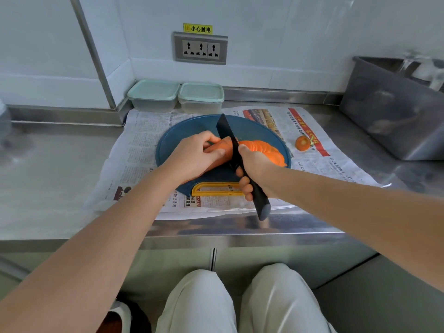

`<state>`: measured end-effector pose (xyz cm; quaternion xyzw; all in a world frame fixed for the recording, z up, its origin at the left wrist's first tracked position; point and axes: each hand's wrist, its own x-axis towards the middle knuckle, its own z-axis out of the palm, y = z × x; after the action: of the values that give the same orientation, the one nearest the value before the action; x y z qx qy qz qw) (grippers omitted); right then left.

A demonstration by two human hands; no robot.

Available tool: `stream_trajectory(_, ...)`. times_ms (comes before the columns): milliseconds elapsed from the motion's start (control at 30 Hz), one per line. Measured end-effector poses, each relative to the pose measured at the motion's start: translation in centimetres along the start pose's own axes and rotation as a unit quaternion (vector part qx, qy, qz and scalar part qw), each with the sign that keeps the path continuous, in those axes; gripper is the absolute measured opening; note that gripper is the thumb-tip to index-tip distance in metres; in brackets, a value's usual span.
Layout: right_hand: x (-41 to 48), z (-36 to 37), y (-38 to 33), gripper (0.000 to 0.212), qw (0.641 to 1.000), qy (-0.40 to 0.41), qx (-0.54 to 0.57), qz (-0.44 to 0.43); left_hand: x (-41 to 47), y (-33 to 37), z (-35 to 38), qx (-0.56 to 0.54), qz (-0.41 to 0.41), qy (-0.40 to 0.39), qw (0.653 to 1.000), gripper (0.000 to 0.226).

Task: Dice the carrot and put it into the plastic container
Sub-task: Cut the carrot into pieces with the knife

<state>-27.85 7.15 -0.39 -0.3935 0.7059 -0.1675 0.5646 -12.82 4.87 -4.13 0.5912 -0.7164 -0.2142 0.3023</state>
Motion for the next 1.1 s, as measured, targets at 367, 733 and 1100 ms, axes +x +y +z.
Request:
stream_trajectory(367, -1.2, -3.7, 0.3, 0.056, 0.988, -0.076, 0.124, -0.054, -1.1, 0.1, 0.6, 0.023, 0.018, -0.014, 0.999, 0.043)
stream_trajectory(733, -2.8, -4.9, 0.0, 0.056, 0.990, -0.101, 0.072, -0.073, -1.5, 0.7, 0.5, 0.045, 0.010, -0.013, 0.999, 0.043)
stream_trajectory(1100, -2.8, -4.8, -0.3, 0.056, 0.993, -0.084, 0.055, -0.068, -1.6, 0.9, 0.5, 0.053, 0.006, -0.012, 0.998, 0.044)
